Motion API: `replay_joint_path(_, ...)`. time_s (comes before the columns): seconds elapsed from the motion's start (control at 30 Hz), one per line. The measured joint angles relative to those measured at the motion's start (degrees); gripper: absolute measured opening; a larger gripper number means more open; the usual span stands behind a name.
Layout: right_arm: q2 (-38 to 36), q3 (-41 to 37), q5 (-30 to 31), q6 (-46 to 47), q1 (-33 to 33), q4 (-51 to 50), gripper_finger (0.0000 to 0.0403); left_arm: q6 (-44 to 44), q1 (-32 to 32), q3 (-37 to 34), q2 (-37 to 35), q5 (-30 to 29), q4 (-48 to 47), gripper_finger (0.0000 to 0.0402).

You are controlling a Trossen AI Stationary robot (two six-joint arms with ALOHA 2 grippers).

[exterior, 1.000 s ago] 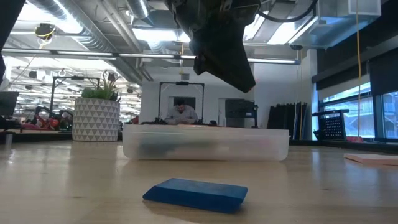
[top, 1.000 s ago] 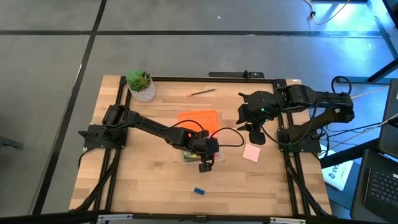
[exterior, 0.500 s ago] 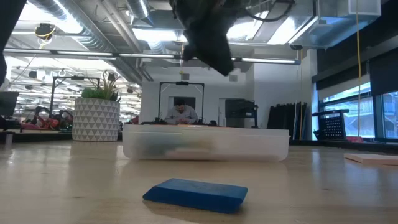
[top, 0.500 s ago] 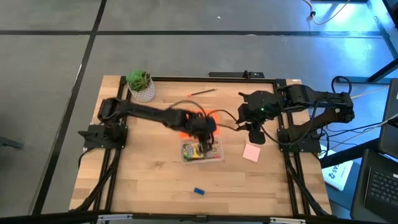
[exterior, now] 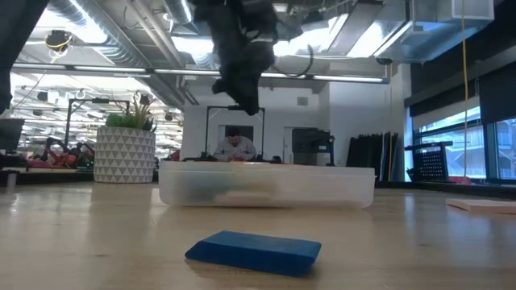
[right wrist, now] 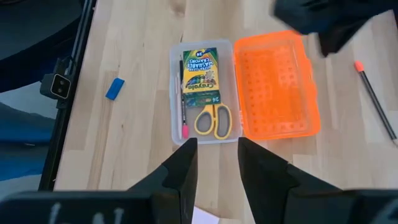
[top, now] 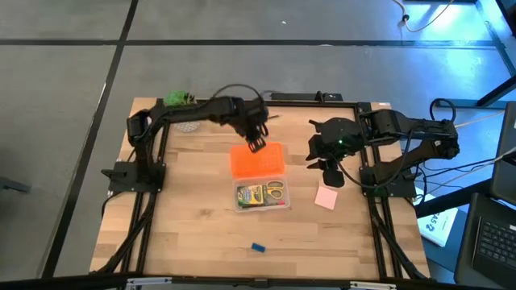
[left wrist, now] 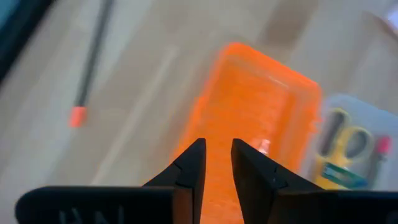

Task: Pack school essentials
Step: Put the black pencil into the supply box

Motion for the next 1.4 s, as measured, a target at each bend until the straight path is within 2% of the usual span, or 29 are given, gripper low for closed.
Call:
replay_joint_path(0.23, 0.0, 0.0, 0.02, 0.28, -0.04, 1.44, 0.0116, 1.58, 8.63, 0.0, -0.02, -0.36, 0.05, 0.0071)
replay_joint_path(0.47, 0.0, 0.0, 0.12, 0.54, -2.07, 4.04, 0.0116, 6.68, 13.93, 0.0, 0.0, -0.05, -0.07, 0.0067)
replay_joint_path(0.63, 0.0, 0.0, 0.15, 0.55, -4.71, 7.21, 0.0116, 6.9, 15.38, 0.0, 0.48, 0.37, -1.71, 0.0067)
replay_joint_path(0.87, 0.0, 0.0, 0.15, 0.59, -8.06, 7.55, 0.0116, 12.69, 15.3, 0.04, 1.05, 0.24, -1.31, 0.0068)
replay_joint_path(1.2, 0.0, 0.0, 0.07, 2.08, -11.63, 7.83, 0.0116, 12.43, 17.5, 0.04, 6.96, 1.13, -2.59, 0.0119)
replay_joint_path(1.4, 0.0, 0.0, 0.0, 2.54, -13.42, 7.81, 0.0116, 14.33, 19.7, 0.02, 11.46, 1.4, -1.07, 0.0125)
